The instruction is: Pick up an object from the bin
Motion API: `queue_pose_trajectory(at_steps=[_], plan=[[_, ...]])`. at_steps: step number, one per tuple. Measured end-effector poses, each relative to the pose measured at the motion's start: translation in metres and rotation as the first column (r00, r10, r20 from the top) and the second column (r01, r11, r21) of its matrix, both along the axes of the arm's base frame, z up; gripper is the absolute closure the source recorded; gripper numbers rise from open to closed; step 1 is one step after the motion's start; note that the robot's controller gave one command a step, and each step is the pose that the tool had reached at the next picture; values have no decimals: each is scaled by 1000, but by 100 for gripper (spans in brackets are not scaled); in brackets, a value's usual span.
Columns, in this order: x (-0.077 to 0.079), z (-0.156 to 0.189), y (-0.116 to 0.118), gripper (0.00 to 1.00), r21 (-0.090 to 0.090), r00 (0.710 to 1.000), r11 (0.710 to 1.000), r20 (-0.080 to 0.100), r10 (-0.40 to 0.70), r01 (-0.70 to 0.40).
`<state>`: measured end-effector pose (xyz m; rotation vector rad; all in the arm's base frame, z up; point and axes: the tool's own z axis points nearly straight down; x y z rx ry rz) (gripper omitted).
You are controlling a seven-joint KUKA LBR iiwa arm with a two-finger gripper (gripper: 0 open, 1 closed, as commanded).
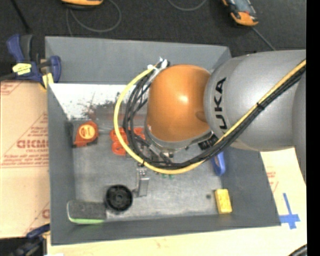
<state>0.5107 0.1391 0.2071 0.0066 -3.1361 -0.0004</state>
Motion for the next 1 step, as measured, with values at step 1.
queue_pose_trajectory(at_steps=[1], plan=[[2, 4, -1, 0, 1, 1000, 1000, 8, -4, 4]])
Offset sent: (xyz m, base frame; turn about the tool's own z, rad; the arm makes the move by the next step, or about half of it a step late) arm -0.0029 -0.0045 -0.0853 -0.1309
